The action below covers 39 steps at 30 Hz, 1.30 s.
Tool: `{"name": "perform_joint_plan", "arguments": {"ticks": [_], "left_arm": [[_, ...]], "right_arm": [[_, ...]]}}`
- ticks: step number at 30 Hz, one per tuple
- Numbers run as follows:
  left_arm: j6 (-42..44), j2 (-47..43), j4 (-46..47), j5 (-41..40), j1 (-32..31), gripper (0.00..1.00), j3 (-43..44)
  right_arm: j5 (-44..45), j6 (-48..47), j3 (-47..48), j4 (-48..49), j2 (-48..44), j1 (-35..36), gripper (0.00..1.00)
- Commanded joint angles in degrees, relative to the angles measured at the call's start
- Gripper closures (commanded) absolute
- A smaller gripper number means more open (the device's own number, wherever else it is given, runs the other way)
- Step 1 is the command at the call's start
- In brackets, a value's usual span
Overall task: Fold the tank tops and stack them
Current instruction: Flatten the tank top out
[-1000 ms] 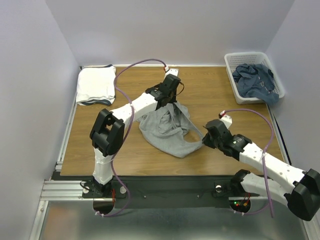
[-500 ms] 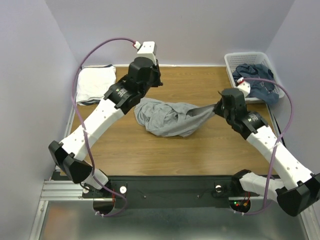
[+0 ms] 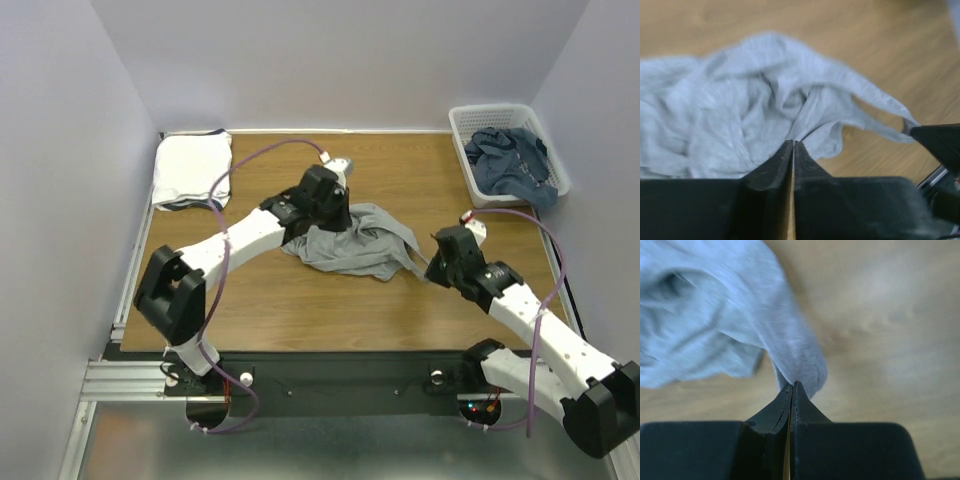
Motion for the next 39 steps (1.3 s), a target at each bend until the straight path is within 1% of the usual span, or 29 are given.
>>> {"name": "perform_joint_plan", "arguments": {"ticks": [1, 2, 3, 4, 6, 10, 13, 17, 20, 23, 29, 31, 33, 36, 39], "left_arm": [[-2.45, 2.45, 8.49, 8.30, -3.34, 0.76, -3.05], [-2.80, 4.38, 9.71, 8.64, -3.79, 0.73, -3.32], [-2.98, 5.36, 10.34, 8.91, -4.23, 0.67, -3.32], [-3.16, 7.28, 10.86, 8.56, -4.93, 0.65, -3.32], [-3.68, 9.40, 11.22, 7.95, -5.37, 0.62, -2.62], [-4.39, 14.58, 10.78, 1.37, -5.81, 0.59, -1.30], [-4.65, 17.74, 10.69, -1.28, -5.81, 0.56, 0.02], [-5.35, 20.22, 9.47, -4.96, -5.90, 0.49, 2.56], [-6.41, 21.53, 9.46, -8.31, -5.90, 0.47, 3.36], [-7.02, 23.02, 8.76, -10.60, -5.90, 0.43, 5.73], [-6.85, 24.87, 7.79, -14.90, -5.81, 0.44, 8.46], [-6.24, 25.58, 7.18, -15.61, -5.73, 0.47, 9.77], [-6.06, 26.72, 5.78, -15.79, -5.46, 0.53, 11.18], [-5.62, 26.20, 5.07, -16.49, -5.37, 0.88, 11.45], [-4.65, 23.74, 3.67, -17.10, -5.29, 1.00, 11.54]], "right_arm": [[-4.53, 5.76, -4.63, -1.57, -6.74, -0.40, 1.00], [-6.11, 6.21, -6.47, -1.66, -7.18, -0.40, 1.00], [-6.82, 6.65, -7.18, -1.66, -7.54, -0.31, 1.00], [-7.43, 7.09, -7.80, -1.66, -7.45, -0.31, 1.00], [-8.67, 7.53, -9.47, -1.57, -7.28, -0.22, 0.99], [-8.32, 7.97, -10.88, -1.66, -8.94, -0.31, 1.00], [-8.32, 7.97, -11.14, -1.66, -8.86, -0.31, 0.99], [-8.76, 7.71, -11.06, -1.57, -8.33, -0.31, 1.00], [-8.50, 7.62, -10.97, -1.57, -8.07, -0.31, 1.00], [-8.32, 7.62, -10.80, -1.48, -7.54, -0.31, 1.00], [-7.88, 7.44, -10.44, -1.48, -8.16, -0.31, 0.99], [-7.70, 7.27, -10.09, -1.48, -8.07, -0.31, 1.00], [-7.44, 7.18, -9.74, -1.48, -8.07, -0.22, 1.00], [-6.48, 6.74, -8.78, -1.48, -8.16, -0.31, 1.00], [-4.46, 5.69, -6.41, -1.57, -7.81, -0.31, 1.00]]}}
